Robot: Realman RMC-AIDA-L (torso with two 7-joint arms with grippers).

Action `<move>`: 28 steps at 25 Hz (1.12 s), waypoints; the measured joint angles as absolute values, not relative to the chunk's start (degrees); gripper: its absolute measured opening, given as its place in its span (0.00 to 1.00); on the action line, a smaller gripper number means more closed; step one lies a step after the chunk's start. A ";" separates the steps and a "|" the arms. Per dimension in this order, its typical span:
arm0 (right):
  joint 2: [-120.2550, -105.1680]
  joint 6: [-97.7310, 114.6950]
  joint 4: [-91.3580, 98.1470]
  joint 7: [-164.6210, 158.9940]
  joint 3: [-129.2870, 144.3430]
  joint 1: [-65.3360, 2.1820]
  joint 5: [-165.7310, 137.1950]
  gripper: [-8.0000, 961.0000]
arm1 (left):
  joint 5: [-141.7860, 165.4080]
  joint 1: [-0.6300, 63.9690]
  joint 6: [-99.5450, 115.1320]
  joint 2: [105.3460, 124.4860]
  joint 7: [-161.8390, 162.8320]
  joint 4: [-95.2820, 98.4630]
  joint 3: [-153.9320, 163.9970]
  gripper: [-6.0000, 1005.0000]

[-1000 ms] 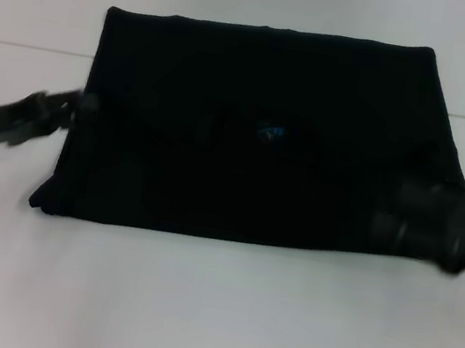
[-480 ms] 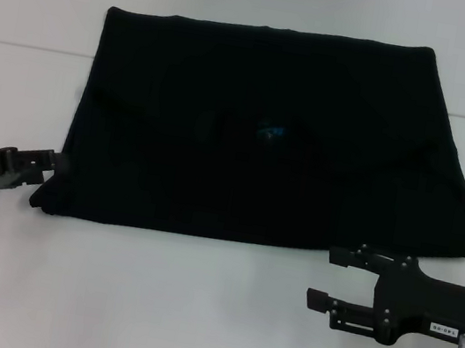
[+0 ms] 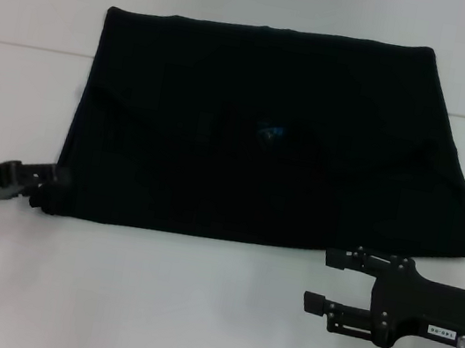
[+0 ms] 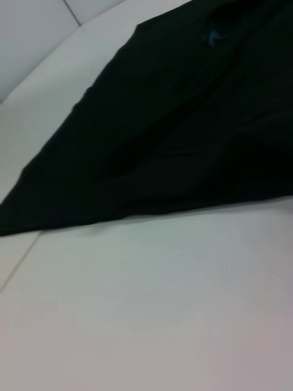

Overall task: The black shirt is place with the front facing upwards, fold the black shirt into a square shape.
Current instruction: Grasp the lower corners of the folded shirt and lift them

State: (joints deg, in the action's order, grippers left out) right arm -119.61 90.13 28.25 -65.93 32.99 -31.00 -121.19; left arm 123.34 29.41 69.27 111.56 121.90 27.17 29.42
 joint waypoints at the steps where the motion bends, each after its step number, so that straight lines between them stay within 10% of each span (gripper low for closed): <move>1: -119.61 90.14 28.25 -65.95 33.01 -31.00 -121.20 0.84 | 123.35 29.42 69.27 111.73 121.93 27.17 29.85 0.76; 17: -119.61 90.01 28.21 -66.22 32.77 -30.36 -121.21 0.82 | 123.81 31.21 71.84 111.97 123.28 27.51 33.50 0.64; 28: -118.53 90.11 29.25 -71.66 32.32 -30.07 -121.01 0.78 | 125.48 31.58 69.99 111.96 123.84 27.56 34.44 0.27</move>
State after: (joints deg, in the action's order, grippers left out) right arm -118.53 90.11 29.25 -71.66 32.32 -30.07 -121.01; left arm 125.48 31.58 69.99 111.96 123.84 27.56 34.44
